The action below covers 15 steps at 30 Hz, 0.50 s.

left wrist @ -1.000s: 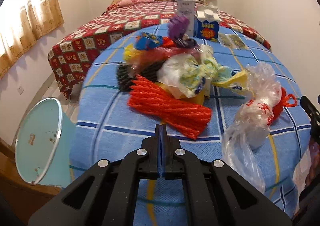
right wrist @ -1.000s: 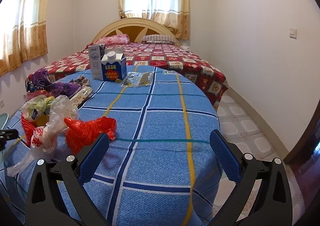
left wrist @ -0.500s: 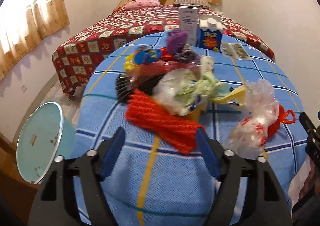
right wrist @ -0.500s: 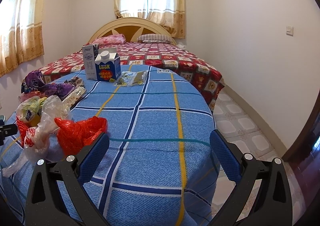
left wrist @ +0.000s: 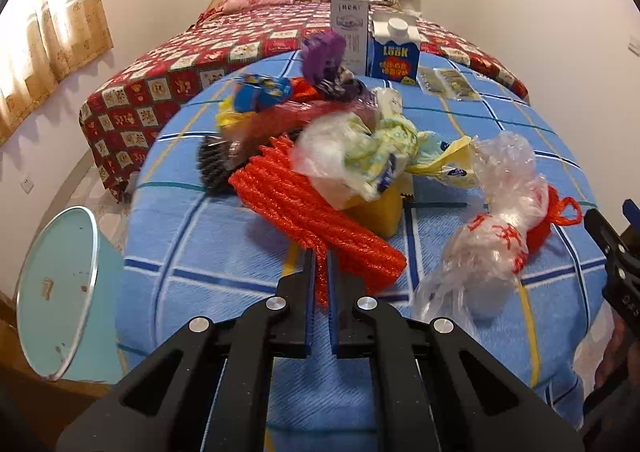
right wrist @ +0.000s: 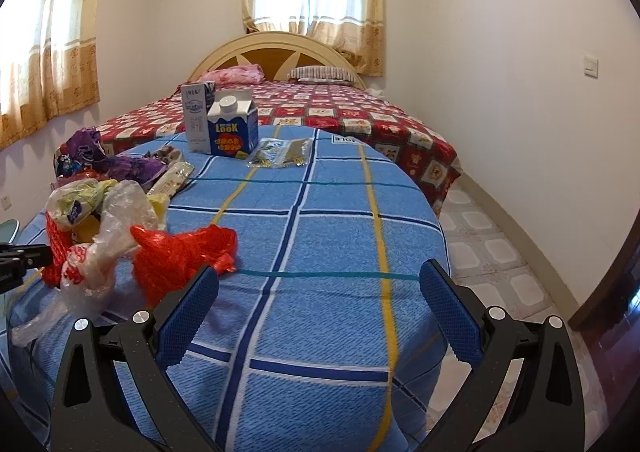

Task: Collect trash
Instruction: 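Reach the left tool to the red mesh net and grasp it, then lift the red mesh net toward the bin while the right tool grasps the clear plastic bag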

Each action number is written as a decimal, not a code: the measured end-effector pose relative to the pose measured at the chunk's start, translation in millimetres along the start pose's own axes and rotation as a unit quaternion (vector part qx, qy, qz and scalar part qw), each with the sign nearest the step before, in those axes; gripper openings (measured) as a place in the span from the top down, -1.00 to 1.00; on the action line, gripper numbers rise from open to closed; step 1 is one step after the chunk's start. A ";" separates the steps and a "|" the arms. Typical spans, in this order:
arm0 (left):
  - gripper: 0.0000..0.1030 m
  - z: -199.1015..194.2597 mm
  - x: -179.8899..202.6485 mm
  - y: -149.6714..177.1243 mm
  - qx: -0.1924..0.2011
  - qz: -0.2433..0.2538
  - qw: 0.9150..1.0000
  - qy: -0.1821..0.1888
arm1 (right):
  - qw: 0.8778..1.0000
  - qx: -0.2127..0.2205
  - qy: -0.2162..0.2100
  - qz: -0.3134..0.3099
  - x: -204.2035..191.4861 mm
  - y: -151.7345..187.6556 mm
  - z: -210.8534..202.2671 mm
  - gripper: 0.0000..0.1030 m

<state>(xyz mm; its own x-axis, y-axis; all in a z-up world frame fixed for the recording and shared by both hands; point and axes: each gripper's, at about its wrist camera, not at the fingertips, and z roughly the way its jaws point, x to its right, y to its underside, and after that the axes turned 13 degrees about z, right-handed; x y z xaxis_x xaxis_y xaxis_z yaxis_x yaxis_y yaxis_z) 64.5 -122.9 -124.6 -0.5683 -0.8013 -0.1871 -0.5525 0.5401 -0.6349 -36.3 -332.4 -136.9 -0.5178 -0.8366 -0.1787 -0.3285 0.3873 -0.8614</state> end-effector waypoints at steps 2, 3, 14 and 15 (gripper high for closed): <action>0.91 -11.4 -5.1 3.9 0.008 0.001 1.000 -0.004 | 1.000 0.004 -0.005 0.000 -3.4 -2.6 -5.2 -0.91; 0.91 -18.7 -8.1 5.9 0.013 0.004 1.000 -0.008 | 1.000 0.006 -0.007 0.000 -4.5 -3.5 -7.1 -0.91; 0.91 -60.3 -44.4 31.1 0.015 0.022 0.994 -0.101 | 0.995 -0.013 -0.087 -0.048 -65.7 1.3 -29.0 -0.55; 0.91 -61.7 -49.1 34.8 0.011 0.023 0.994 -0.108 | 0.994 -0.017 -0.092 -0.051 -70.1 2.5 -29.1 -0.50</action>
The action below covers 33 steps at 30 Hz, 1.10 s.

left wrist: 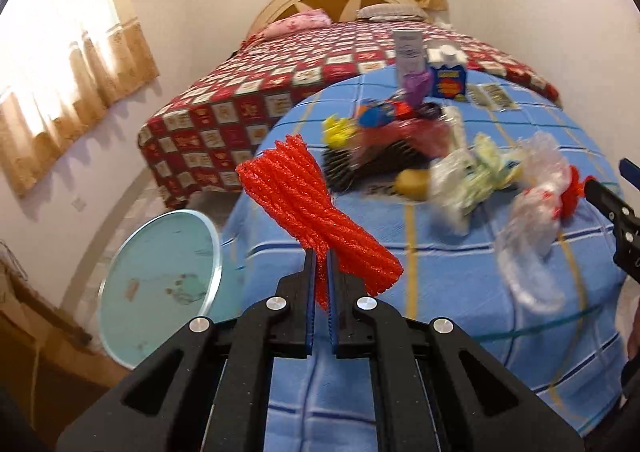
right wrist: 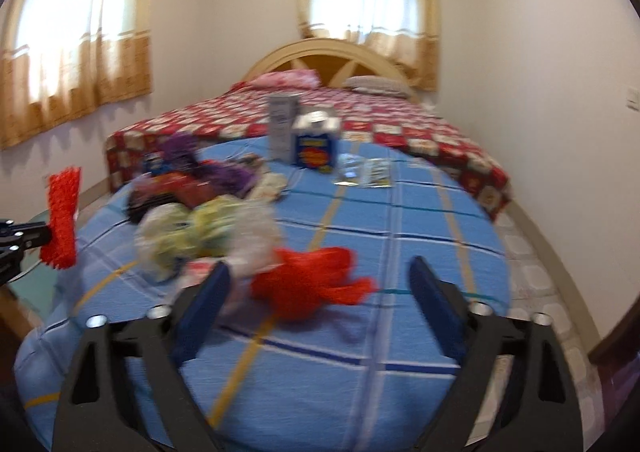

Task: Collect trash
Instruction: 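Lift the red mesh net toward the bin while the right tool grasps the clear plastic bag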

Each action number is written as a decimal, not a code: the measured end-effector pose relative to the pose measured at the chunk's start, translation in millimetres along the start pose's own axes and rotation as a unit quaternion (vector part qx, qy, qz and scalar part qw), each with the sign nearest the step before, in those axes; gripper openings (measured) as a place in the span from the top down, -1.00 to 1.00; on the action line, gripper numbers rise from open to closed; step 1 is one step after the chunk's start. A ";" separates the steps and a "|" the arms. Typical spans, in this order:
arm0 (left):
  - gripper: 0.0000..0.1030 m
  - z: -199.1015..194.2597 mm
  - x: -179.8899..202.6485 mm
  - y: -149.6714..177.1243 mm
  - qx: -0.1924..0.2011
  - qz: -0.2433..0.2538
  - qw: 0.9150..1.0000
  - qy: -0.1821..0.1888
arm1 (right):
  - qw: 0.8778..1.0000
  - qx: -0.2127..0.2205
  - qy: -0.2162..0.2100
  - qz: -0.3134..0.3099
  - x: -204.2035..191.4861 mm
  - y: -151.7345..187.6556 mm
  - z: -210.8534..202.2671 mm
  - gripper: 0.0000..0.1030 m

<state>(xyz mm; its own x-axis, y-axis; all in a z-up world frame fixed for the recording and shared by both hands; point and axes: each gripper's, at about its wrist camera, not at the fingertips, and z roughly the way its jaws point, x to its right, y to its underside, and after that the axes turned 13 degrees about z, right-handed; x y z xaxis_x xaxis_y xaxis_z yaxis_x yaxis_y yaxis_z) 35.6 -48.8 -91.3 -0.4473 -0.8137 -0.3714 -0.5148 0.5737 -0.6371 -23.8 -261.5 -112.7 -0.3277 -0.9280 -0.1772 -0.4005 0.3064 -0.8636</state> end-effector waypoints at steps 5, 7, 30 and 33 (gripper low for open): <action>0.91 -2.5 -19.4 15.3 -0.009 -0.003 1.000 -0.017 | 0.999 -0.028 -0.032 -0.031 -33.9 10.4 8.9 -0.20; 0.91 -1.5 -26.8 22.3 -0.014 -0.008 1.000 -0.021 | 0.997 -0.057 -0.042 -0.037 -39.1 16.6 20.6 0.17; 0.91 1.9 -128.0 56.2 -0.056 -0.084 0.990 -0.097 | 0.983 -0.023 -0.154 -0.093 -127.1 -26.8 -7.2 0.72; 0.91 6.1 -140.0 63.0 -0.066 -0.092 0.988 -0.105 | 0.980 -0.031 -0.167 -0.101 -146.3 -30.6 3.1 0.72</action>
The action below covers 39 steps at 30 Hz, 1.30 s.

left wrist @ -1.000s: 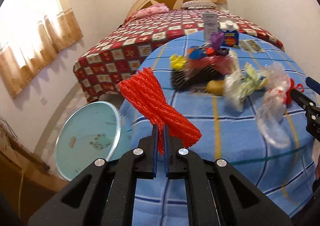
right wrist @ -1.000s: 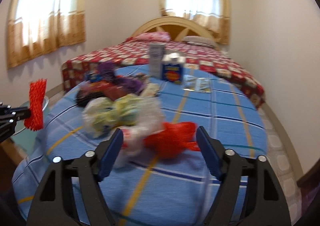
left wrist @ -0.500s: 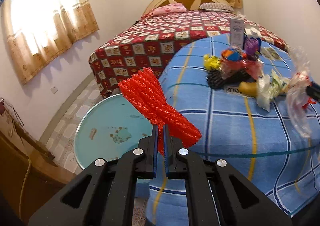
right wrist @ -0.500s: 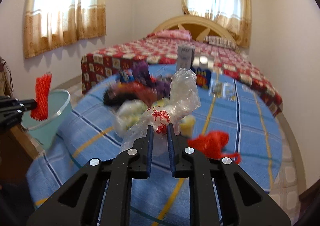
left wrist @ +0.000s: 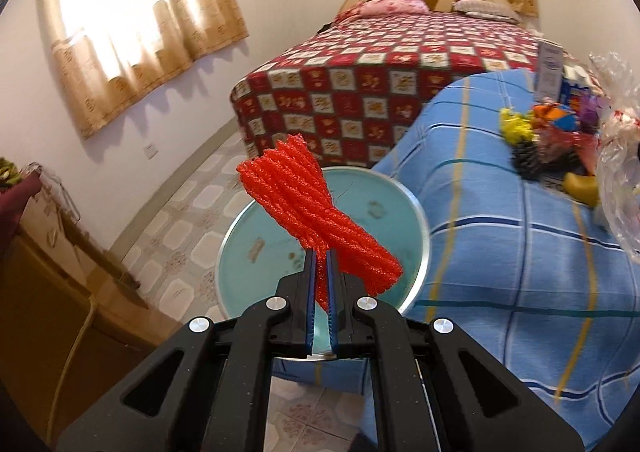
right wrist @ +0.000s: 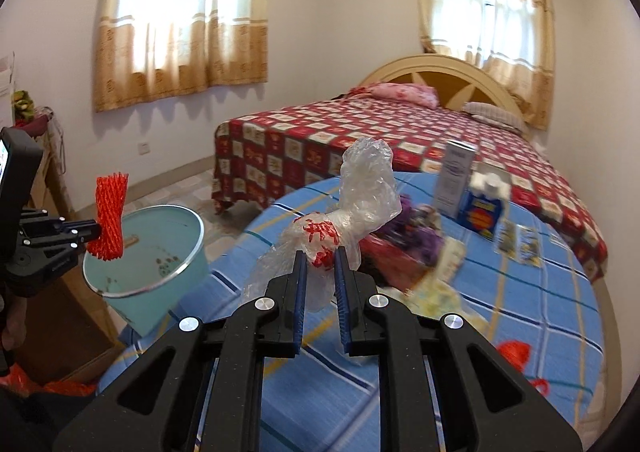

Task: Collect trash
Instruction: 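Lift the red mesh net toward the bin while the right tool grasps the clear plastic bag, then open both tools over the blue bin to drop the net and bag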

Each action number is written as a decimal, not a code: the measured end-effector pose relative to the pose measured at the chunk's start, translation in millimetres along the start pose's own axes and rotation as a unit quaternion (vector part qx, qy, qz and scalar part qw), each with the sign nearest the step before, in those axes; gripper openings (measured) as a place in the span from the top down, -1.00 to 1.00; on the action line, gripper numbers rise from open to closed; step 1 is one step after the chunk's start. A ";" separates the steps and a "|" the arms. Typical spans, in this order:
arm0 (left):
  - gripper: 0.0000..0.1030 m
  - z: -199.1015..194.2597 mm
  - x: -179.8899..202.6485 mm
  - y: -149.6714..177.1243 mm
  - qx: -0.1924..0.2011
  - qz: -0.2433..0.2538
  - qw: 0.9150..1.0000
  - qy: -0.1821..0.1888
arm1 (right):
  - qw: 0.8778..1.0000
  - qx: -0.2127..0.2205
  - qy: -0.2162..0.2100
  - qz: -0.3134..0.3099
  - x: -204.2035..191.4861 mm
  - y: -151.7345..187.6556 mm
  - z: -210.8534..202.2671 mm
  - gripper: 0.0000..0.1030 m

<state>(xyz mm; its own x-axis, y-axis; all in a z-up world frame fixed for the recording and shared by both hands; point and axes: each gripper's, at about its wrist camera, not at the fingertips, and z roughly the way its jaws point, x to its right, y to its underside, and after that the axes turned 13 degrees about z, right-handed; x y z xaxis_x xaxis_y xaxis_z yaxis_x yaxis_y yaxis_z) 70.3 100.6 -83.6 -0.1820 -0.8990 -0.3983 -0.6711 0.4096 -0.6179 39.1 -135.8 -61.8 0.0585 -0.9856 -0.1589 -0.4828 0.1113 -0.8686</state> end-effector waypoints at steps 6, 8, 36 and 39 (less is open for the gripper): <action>0.91 9.9 -18.3 7.2 -0.015 -0.008 1.000 -0.015 | 0.999 -0.017 -0.027 -0.025 -31.7 -9.3 30.1 0.72; 0.91 11.1 -22.9 7.9 -0.016 -0.009 1.000 -0.023 | 0.999 -0.021 -0.031 -0.032 -39.6 -10.1 37.6 0.72; 0.90 32.2 -60.7 13.6 -0.036 -0.030 0.998 -0.049 | 0.989 -0.073 -0.082 -0.096 -129.0 -12.6 122.0 0.72; 0.90 32.4 -60.9 13.8 -0.036 -0.031 0.998 -0.049 | 0.989 -0.075 -0.085 -0.099 -131.4 -12.3 124.4 0.72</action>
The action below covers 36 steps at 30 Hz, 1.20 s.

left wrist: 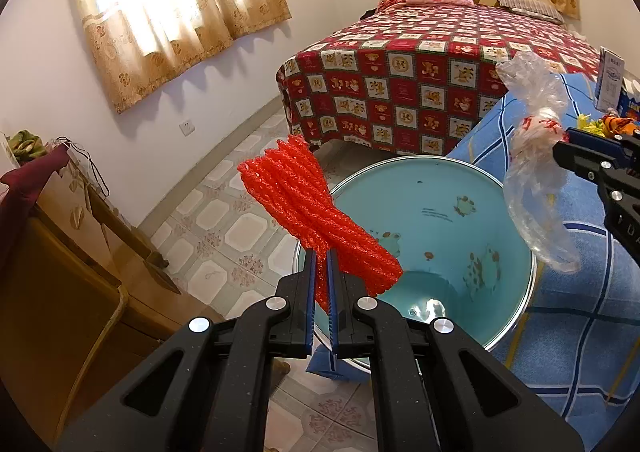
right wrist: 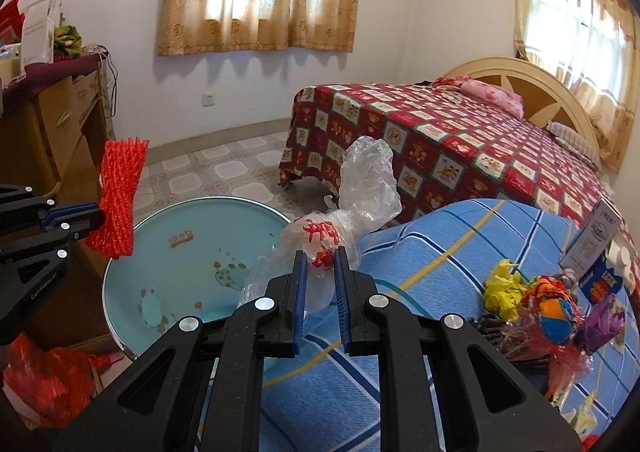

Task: Collect trash
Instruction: 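Open both tools over the blue bin to drop the net and bag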

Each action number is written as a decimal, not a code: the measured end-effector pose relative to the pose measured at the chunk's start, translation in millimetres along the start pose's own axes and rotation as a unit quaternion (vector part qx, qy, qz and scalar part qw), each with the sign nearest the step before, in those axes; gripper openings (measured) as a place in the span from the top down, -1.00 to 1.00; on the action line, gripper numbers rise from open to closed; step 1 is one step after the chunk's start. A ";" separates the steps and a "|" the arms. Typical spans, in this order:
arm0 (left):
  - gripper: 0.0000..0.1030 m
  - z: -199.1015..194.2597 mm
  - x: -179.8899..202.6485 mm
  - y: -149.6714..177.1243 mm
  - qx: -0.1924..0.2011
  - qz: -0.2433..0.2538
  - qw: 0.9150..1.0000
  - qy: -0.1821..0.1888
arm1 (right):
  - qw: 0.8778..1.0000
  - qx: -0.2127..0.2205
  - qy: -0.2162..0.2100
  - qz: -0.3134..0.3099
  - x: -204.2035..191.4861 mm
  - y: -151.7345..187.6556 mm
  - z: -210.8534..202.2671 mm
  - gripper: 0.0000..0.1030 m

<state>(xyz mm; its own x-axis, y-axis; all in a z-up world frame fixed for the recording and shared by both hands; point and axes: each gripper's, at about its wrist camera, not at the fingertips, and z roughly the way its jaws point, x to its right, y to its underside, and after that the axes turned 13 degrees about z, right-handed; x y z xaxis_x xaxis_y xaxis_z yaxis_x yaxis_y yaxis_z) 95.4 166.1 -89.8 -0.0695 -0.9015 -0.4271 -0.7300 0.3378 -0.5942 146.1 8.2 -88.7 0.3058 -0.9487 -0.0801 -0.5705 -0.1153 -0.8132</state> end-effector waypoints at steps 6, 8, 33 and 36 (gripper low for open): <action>0.90 0.0 -0.8 0.0 0.000 0.000 1.000 0.001 | 1.000 -0.003 -0.003 -0.003 -4.8 -0.7 3.1 0.72; 0.90 0.1 -1.0 0.0 0.001 0.000 1.000 0.001 | 1.000 -0.003 -0.004 -0.003 -6.5 -0.4 3.7 0.72; 0.11 -4.1 17.2 1.8 0.013 0.001 0.999 0.030 | 0.999 -0.006 -0.031 0.005 -13.9 2.9 2.1 0.09; -0.07 -6.1 20.0 1.6 0.014 0.002 0.999 0.033 | 1.000 -0.001 -0.028 0.012 -8.4 3.8 -5.8 0.02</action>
<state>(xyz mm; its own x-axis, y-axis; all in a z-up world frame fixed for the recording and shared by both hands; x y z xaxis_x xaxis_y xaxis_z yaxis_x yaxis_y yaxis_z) 88.6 147.0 -95.2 -0.1171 -0.9158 -0.3842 -0.7104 0.3476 -0.6119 137.0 14.1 -87.7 0.3339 -0.9333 -0.1323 -0.5802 -0.0929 -0.8092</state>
